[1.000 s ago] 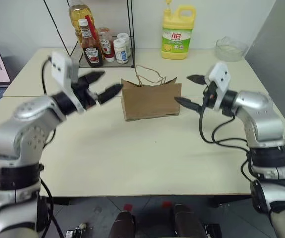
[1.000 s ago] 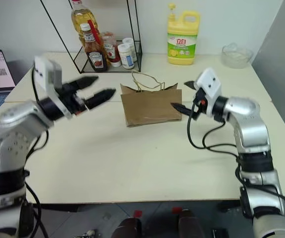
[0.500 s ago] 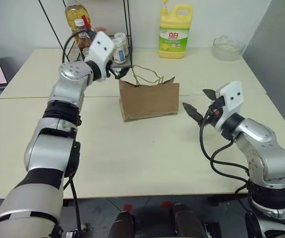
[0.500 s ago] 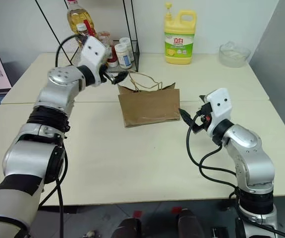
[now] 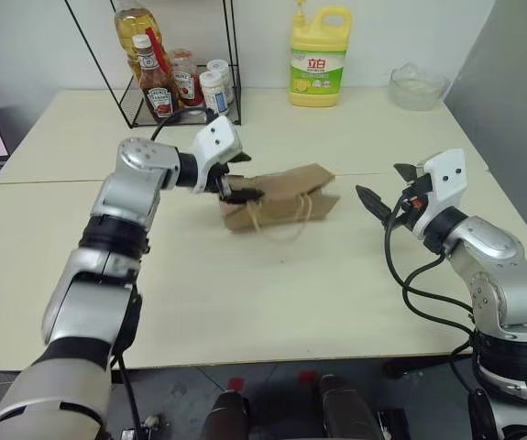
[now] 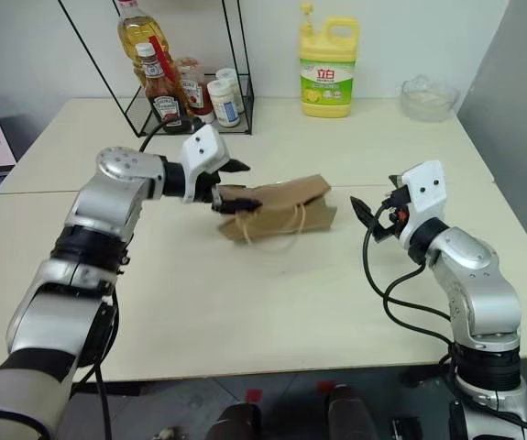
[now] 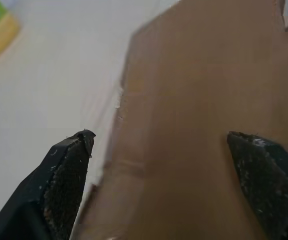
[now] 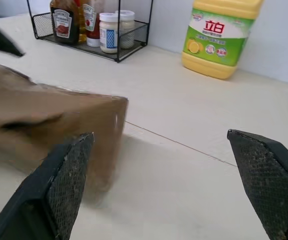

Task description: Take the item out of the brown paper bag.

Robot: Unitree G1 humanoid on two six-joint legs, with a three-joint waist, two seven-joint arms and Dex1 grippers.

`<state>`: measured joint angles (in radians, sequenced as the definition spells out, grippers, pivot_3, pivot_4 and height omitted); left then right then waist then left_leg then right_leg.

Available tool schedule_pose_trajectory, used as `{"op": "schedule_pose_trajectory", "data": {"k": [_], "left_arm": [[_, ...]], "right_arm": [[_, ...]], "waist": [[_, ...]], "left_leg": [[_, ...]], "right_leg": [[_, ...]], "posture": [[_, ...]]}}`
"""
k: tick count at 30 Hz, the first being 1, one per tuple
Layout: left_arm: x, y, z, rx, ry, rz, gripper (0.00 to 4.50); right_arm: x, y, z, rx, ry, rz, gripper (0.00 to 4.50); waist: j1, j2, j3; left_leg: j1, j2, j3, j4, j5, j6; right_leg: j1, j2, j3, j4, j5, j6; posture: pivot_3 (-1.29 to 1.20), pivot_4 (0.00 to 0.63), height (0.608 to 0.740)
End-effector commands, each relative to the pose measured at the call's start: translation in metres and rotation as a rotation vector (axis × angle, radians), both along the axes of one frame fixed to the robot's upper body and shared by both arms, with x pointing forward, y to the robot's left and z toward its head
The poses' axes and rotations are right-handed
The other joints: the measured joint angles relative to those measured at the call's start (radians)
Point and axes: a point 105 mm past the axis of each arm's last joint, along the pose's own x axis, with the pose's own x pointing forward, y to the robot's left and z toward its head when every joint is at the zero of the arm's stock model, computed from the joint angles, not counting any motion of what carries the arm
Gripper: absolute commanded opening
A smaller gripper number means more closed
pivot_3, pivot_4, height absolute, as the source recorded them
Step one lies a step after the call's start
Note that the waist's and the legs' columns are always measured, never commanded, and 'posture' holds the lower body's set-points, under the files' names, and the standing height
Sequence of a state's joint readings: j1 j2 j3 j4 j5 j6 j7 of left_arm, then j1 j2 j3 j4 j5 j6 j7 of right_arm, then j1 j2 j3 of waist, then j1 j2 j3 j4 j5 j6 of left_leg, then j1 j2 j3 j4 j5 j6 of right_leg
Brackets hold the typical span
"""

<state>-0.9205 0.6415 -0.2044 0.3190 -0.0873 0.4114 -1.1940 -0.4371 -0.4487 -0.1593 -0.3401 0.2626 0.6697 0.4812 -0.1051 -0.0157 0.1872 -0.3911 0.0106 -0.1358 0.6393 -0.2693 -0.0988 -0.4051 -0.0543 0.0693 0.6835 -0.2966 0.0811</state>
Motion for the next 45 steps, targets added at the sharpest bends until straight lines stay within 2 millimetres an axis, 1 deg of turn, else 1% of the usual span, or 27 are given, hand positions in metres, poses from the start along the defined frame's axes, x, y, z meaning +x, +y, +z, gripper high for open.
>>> {"op": "schedule_pose_trajectory", "data": {"k": [1, 4, 7, 10, 12, 15, 19, 21, 26, 30, 34, 39, 45], "left_arm": [[-0.035, -0.010, 0.000, 0.025, 0.008, -0.051, 4.50], [-0.051, -0.014, -0.006, 0.016, 0.024, -0.030, 4.50], [-0.063, -0.013, -0.005, 0.031, 0.012, -0.043, 4.50], [-0.077, -0.012, 0.005, 0.078, -0.070, -0.169, 4.50], [-0.087, -0.008, 0.005, 0.136, -0.143, -0.289, 4.50], [-0.092, 0.000, -0.008, 0.222, -0.191, -0.403, 4.50], [-0.098, -0.006, -0.029, 0.228, -0.224, -0.530, 4.50], [-0.098, -0.010, -0.037, 0.224, -0.241, -0.565, 4.50], [-0.090, -0.024, -0.048, 0.200, -0.303, -0.593, 4.50], [-0.088, -0.028, -0.054, 0.206, -0.326, -0.616, 4.50], [-0.086, -0.029, -0.061, 0.230, -0.353, -0.640, 4.50], [-0.082, -0.037, -0.064, 0.216, -0.375, -0.646, 4.50], [-0.082, -0.042, -0.066, 0.212, -0.387, -0.660, 4.50]], "right_arm": [[0.001, -0.006, 0.012, 0.007, -0.059, 0.004, 4.48], [0.004, -0.011, 0.009, 0.010, -0.058, -0.007, 4.48], [0.002, -0.014, 0.005, 0.007, -0.050, -0.010, 4.48], [-0.004, -0.015, 0.000, -0.016, -0.034, 0.017, 4.48], [-0.011, -0.014, -0.005, -0.051, -0.016, 0.064, 4.48], [-0.020, -0.011, -0.010, -0.085, 0.018, 0.140, 4.48], [-0.029, -0.005, -0.018, -0.112, 0.053, 0.207, 4.48], [-0.031, -0.002, -0.021, -0.111, 0.062, 0.218, 4.48], [-0.034, 0.006, -0.025, -0.089, 0.069, 0.217, 4.48], [-0.037, 0.007, -0.027, -0.082, 0.078, 0.203, 4.48], [-0.037, 0.006, -0.026, -0.073, 0.075, 0.180, 4.48], [-0.035, 0.003, -0.025, -0.071, 0.070, 0.156, 4.48], [-0.036, 0.002, -0.025, -0.070, 0.070, 0.146, 4.48]], "waist": [[-0.002, 0.000, 0.000], [0.001, 0.000, 0.000], [0.008, 0.000, 0.000], [0.016, 0.000, 0.000], [0.018, 0.000, 0.000], [0.019, 0.000, 0.000], [0.022, 0.000, 0.000], [0.022, 0.000, 0.000], [0.021, 0.000, 0.000], [0.021, 0.000, 0.000], [0.021, 0.000, 0.000], [0.022, 0.000, 0.000], [0.021, 0.000, 0.000]], "left_leg": [[0.000, 0.000, 0.000, 0.000, 0.000, 0.000], [-0.001, 0.000, 0.000, 0.002, 0.000, 0.000], [-0.002, 0.000, 0.000, 0.005, -0.002, 0.003], [-0.002, 0.000, 0.000, 0.004, -0.002, 0.004], [-0.002, 0.000, 0.000, 0.004, -0.002, 0.004], [-0.002, 0.000, 0.001, 0.004, -0.002, 0.004], [-0.002, 0.000, 0.001, 0.004, -0.002, 0.004], [-0.002, 0.000, 0.001, 0.005, -0.002, 0.004], [-0.002, 0.000, 0.001, 0.005, -0.002, 0.004], [-0.002, 0.000, 0.000, 0.005, -0.002, 0.004], [-0.002, 0.000, 0.000, 0.005, -0.002, 0.004], [-0.002, 0.000, 0.000, 0.005, -0.002, 0.004], [-0.002, 0.000, 0.000, 0.005, -0.002, 0.004]], "right_leg": [[0.000, 0.000, 0.000, 0.000, 0.000, 0.000], [0.001, 0.000, 0.000, 0.000, 0.000, 0.000], [0.001, 0.000, 0.000, 0.001, 0.000, 0.000], [0.001, 0.000, 0.000, 0.001, 0.000, 0.000], [0.001, 0.000, 0.000, 0.000, 0.000, 0.000], [0.001, 0.000, 0.000, -0.001, 0.000, 0.000], [0.002, 0.000, 0.000, -0.001, 0.000, 0.000], [0.002, 0.000, 0.000, -0.001, 0.000, 0.000], [0.002, 0.000, 0.000, -0.001, 0.000, 0.000], [0.002, 0.000, 0.000, -0.001, 0.000, 0.000], [0.002, 0.000, 0.000, -0.001, 0.000, 0.000], [0.002, 0.000, 0.000, 0.000, 0.000, 0.000], [0.002, 0.000, 0.000, 0.000, 0.000, 0.000]], "posture": [[0.00, 0.150, 0.740], [0.00, 0.150, 0.740], [0.00, 0.150, 0.740], [0.00, 0.150, 0.740], [0.00, 0.150, 0.740], [0.00, 0.150, 0.740], [0.00, 0.150, 0.740], [0.00, 0.150, 0.740], [0.00, 0.150, 0.740], [0.00, 0.150, 0.740], [0.00, 0.150, 0.740], [0.00, 0.150, 0.740], [0.00, 0.150, 0.740]]}}
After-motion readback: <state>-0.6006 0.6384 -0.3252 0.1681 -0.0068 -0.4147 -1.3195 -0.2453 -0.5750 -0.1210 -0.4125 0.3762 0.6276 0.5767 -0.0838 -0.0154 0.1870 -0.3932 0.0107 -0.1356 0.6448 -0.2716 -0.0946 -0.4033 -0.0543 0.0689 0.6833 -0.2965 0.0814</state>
